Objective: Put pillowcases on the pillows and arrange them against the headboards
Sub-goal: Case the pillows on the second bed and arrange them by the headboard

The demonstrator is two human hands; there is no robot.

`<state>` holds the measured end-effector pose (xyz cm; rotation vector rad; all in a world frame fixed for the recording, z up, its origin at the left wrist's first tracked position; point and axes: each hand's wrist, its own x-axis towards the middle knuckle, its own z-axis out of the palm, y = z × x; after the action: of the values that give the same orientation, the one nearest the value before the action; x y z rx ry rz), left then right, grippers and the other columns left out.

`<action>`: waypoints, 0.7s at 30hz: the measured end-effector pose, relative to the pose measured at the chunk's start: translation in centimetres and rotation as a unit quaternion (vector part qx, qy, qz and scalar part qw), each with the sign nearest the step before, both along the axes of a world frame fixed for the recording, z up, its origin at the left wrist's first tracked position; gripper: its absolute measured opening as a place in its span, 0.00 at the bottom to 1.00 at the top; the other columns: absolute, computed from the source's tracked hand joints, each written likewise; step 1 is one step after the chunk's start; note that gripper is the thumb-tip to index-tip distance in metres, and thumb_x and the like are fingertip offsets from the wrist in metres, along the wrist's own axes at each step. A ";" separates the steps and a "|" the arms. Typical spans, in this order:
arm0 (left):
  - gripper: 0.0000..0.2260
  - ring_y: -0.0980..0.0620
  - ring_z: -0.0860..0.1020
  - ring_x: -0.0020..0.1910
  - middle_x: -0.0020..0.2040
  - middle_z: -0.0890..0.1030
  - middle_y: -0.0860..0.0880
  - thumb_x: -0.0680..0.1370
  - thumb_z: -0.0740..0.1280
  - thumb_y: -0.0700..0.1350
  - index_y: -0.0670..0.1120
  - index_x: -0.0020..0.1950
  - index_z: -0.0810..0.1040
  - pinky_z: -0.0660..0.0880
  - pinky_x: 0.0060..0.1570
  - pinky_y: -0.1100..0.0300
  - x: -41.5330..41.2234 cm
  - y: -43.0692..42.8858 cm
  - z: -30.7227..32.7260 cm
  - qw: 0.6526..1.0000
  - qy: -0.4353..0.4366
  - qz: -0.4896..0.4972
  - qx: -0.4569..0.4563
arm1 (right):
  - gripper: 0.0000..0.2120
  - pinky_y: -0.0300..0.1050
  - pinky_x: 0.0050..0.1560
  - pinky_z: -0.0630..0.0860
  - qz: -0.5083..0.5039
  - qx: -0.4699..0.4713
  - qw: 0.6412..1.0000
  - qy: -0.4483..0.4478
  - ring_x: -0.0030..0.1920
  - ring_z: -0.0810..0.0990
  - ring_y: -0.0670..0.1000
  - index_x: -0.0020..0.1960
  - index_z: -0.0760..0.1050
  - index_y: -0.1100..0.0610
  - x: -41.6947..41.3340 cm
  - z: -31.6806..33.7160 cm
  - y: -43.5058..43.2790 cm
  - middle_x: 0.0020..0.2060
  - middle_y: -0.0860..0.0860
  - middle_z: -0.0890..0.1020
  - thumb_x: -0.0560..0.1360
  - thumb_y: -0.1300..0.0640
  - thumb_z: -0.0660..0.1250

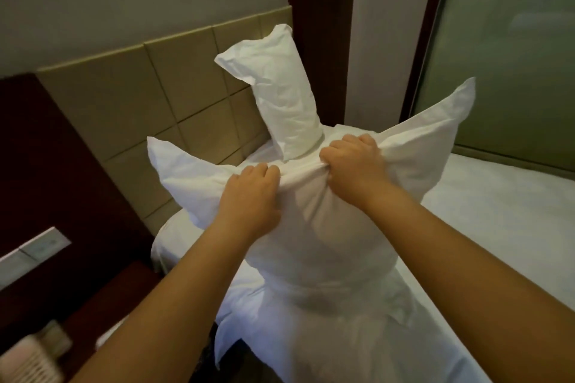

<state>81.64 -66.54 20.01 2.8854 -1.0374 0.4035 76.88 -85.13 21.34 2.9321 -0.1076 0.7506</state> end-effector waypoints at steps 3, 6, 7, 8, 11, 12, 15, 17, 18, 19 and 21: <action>0.09 0.49 0.74 0.51 0.53 0.78 0.49 0.78 0.62 0.51 0.50 0.55 0.74 0.71 0.54 0.55 0.3 -2.2 0.2 0.995 0.013 0.085 0.060 | 0.06 0.50 0.44 0.69 0.006 0.027 0.999 -0.021 0.38 0.76 0.58 0.34 0.75 0.56 0.4 -0.8 -0.3 0.32 0.53 0.78 0.62 0.67 0.67; 0.11 0.47 0.77 0.52 0.52 0.79 0.48 0.78 0.64 0.52 0.50 0.56 0.78 0.71 0.55 0.55 0.1 -4.1 -0.6 0.972 0.110 0.186 0.091 | 0.08 0.47 0.40 0.69 0.068 0.019 0.998 -0.002 0.32 0.75 0.56 0.31 0.73 0.55 -0.2 -3.0 -1.8 0.28 0.51 0.75 0.56 0.66 0.68; 0.10 0.47 0.78 0.51 0.51 0.80 0.48 0.78 0.65 0.51 0.49 0.56 0.79 0.72 0.54 0.55 -0.1 -4.6 -1.1 0.969 0.124 0.196 0.088 | 0.05 0.47 0.40 0.67 0.088 0.024 0.996 -0.009 0.32 0.74 0.56 0.31 0.72 0.55 -0.6 -3.7 -2.4 0.29 0.51 0.75 0.58 0.64 0.66; 0.10 0.47 0.78 0.51 0.51 0.80 0.49 0.78 0.65 0.51 0.49 0.56 0.79 0.72 0.52 0.55 -0.3 -5.1 -1.6 0.967 0.130 0.202 0.081 | 0.02 0.47 0.41 0.64 0.112 0.036 0.993 -0.032 0.33 0.73 0.55 0.31 0.72 0.55 -0.8 -4.6 -3.2 0.29 0.51 0.75 0.60 0.61 0.62; 0.09 0.46 0.79 0.52 0.52 0.80 0.48 0.78 0.64 0.49 0.49 0.56 0.78 0.74 0.51 0.54 -0.8 -6.0 -1.9 0.967 0.123 0.213 0.061 | 0.05 0.45 0.40 0.60 0.149 0.075 0.983 -0.071 0.33 0.65 0.52 0.32 0.65 0.54 -1.2 -5.4 -4.4 0.30 0.51 0.73 0.64 0.53 0.55; 0.09 0.46 0.78 0.53 0.53 0.80 0.48 0.78 0.63 0.48 0.49 0.56 0.78 0.73 0.51 0.54 -0.8 -6.3 -1.7 0.968 0.113 0.217 0.060 | 0.05 0.45 0.40 0.60 0.154 0.077 0.983 -0.070 0.34 0.63 0.52 0.33 0.63 0.53 -1.1 -5.3 -4.6 0.30 0.51 0.73 0.64 0.51 0.55; 0.09 0.45 0.78 0.53 0.52 0.80 0.48 0.77 0.63 0.47 0.49 0.55 0.78 0.71 0.47 0.55 -0.5 -6.8 -0.9 0.968 0.093 0.223 0.066 | 0.07 0.48 0.43 0.61 0.121 0.077 0.990 0.003 0.38 0.63 0.52 0.36 0.62 0.53 -0.5 -4.6 -4.5 0.34 0.49 0.68 0.64 0.50 0.56; 0.09 0.45 0.78 0.52 0.52 0.79 0.48 0.77 0.63 0.47 0.50 0.55 0.78 0.70 0.45 0.55 0.4 -7.1 -0.7 0.968 0.090 0.225 0.066 | 0.08 0.49 0.48 0.61 0.104 0.079 0.988 0.083 0.42 0.62 0.51 0.40 0.62 0.53 0.4 -4.0 -4.7 0.39 0.48 0.66 0.66 0.49 0.57; 0.08 0.45 0.78 0.52 0.51 0.79 0.48 0.77 0.63 0.48 0.50 0.54 0.78 0.71 0.46 0.55 0.9 -7.2 -0.7 0.967 0.095 0.228 0.062 | 0.09 0.50 0.50 0.61 0.104 0.076 0.985 0.116 0.44 0.61 0.52 0.42 0.63 0.53 0.9 -3.7 -4.8 0.41 0.48 0.65 0.67 0.49 0.58; 0.08 0.45 0.78 0.51 0.51 0.79 0.48 0.78 0.63 0.49 0.50 0.54 0.78 0.72 0.48 0.55 1.5 -7.3 -0.9 0.966 0.101 0.232 0.056 | 0.09 0.51 0.52 0.62 0.104 0.073 0.981 0.145 0.46 0.62 0.52 0.44 0.63 0.53 1.3 -3.5 -4.9 0.42 0.49 0.66 0.68 0.49 0.59; 0.08 0.45 0.78 0.52 0.51 0.79 0.48 0.77 0.64 0.50 0.50 0.53 0.77 0.73 0.50 0.54 2.8 -7.8 -1.7 0.965 0.113 0.230 0.054 | 0.10 0.52 0.55 0.61 0.101 0.073 0.974 0.191 0.50 0.66 0.54 0.46 0.64 0.52 2.4 -3.6 -5.1 0.46 0.50 0.69 0.68 0.50 0.60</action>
<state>84.45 -74.36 18.27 3.1588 -0.3590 0.0248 79.31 -90.26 17.69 3.1990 0.1790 0.1917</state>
